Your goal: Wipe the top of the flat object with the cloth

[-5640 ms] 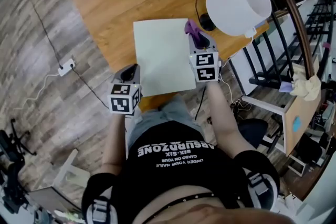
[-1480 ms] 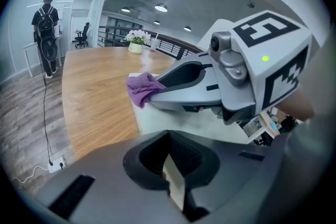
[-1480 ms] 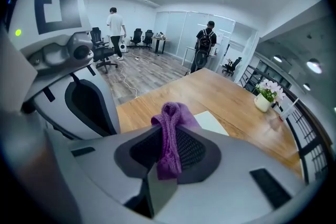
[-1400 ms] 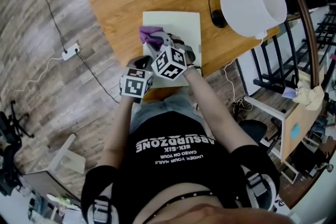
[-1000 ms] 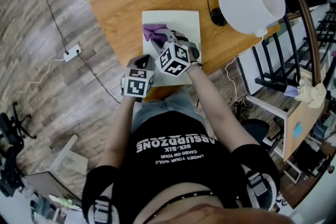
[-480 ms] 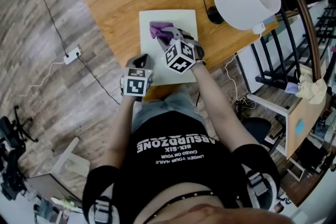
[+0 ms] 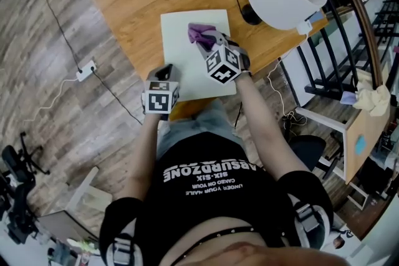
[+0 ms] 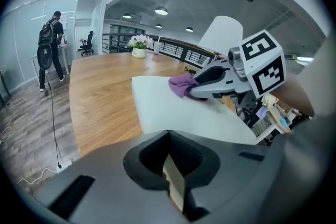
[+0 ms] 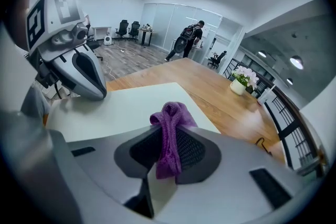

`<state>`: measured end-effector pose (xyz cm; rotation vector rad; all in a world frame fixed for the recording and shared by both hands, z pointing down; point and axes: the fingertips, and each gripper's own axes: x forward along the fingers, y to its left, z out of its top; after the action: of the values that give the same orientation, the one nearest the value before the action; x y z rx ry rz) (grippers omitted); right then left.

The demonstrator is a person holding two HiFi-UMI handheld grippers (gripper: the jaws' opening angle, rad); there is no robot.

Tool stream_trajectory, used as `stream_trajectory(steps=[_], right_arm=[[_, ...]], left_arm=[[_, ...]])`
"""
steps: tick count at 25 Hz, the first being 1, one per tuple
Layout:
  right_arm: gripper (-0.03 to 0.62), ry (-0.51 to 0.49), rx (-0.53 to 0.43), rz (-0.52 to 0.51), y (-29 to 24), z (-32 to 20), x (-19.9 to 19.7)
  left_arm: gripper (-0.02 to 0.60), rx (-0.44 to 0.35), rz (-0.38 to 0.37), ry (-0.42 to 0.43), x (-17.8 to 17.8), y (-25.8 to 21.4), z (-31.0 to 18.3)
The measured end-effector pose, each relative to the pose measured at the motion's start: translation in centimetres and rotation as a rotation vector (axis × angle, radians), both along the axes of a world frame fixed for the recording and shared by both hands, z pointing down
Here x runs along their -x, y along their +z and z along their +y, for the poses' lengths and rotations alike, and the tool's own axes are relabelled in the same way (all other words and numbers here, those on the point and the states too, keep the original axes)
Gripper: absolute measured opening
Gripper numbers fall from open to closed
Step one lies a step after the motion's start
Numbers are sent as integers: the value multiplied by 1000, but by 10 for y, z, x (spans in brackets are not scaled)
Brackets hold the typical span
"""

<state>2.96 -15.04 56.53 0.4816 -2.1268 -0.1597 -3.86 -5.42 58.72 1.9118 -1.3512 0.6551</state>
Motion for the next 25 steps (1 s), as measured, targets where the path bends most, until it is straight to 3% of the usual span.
stream_trajectory(steps=[16, 25], right_arm=[[85, 179, -12, -16, -1, -22, -68], [86, 221, -27, -43, -4, -21, -74]], left_arm=[[17, -9, -7, -5, 1, 2, -2], [17, -5, 23, -37, 5, 2, 0]])
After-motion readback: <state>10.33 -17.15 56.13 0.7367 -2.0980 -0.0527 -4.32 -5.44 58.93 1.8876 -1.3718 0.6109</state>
